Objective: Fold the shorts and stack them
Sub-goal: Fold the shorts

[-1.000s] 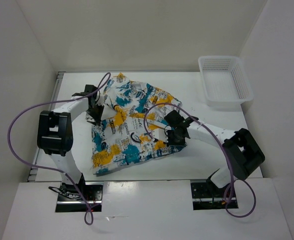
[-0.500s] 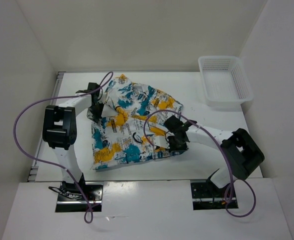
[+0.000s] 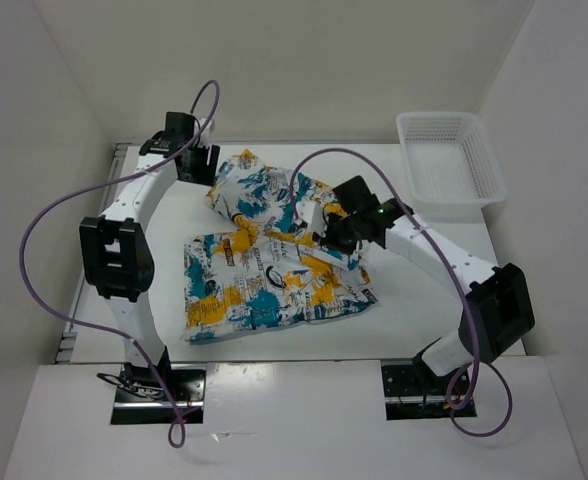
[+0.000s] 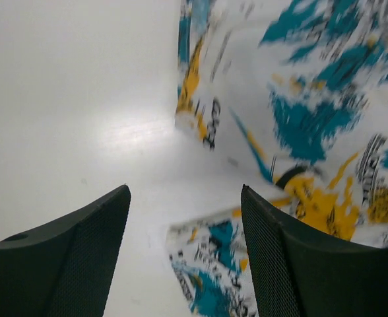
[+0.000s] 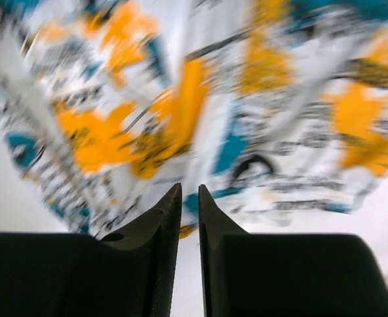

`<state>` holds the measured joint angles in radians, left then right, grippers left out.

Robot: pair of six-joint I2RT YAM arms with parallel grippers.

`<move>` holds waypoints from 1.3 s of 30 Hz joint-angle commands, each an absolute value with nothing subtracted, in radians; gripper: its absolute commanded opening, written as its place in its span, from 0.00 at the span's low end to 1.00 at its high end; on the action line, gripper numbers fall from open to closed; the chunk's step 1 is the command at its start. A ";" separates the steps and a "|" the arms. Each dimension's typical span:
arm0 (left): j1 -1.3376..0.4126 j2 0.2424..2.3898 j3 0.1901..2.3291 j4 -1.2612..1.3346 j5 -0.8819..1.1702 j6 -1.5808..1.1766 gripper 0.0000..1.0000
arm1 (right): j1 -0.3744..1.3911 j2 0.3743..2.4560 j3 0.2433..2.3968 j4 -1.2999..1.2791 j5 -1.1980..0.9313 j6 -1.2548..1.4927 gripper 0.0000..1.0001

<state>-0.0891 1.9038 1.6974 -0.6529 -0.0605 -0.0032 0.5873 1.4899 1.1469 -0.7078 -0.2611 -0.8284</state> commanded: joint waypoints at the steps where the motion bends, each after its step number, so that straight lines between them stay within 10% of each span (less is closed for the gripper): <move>1: -0.095 2.048 1.796 -0.647 -0.017 0.000 0.75 | 0.522 1.480 1.255 -0.577 -0.325 -0.688 0.21; 11: -0.106 2.373 2.115 -0.638 -0.063 0.000 0.75 | 0.289 1.802 1.420 -0.244 -0.198 -0.307 0.18; 21: -0.074 2.214 1.670 -0.580 -0.100 0.000 0.23 | 0.268 1.905 1.394 -0.193 -0.112 -0.221 0.20; 28: -0.083 2.063 1.531 -0.626 -0.121 0.000 0.31 | 0.268 1.973 1.404 -0.166 -0.101 -0.161 0.20; 31: -0.083 2.008 1.578 -0.635 -0.081 0.000 0.60 | 0.268 1.997 1.431 -0.157 -0.083 -0.161 0.22; 39: -0.052 2.241 2.123 -0.661 0.051 0.000 0.68 | 0.268 2.088 1.525 -0.156 -0.064 -0.143 0.23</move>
<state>-0.0704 2.1674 1.9800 -0.6746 -0.0093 -0.0029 0.2619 2.0720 1.4597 -0.2195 -0.0834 -0.1658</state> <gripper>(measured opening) 0.678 0.231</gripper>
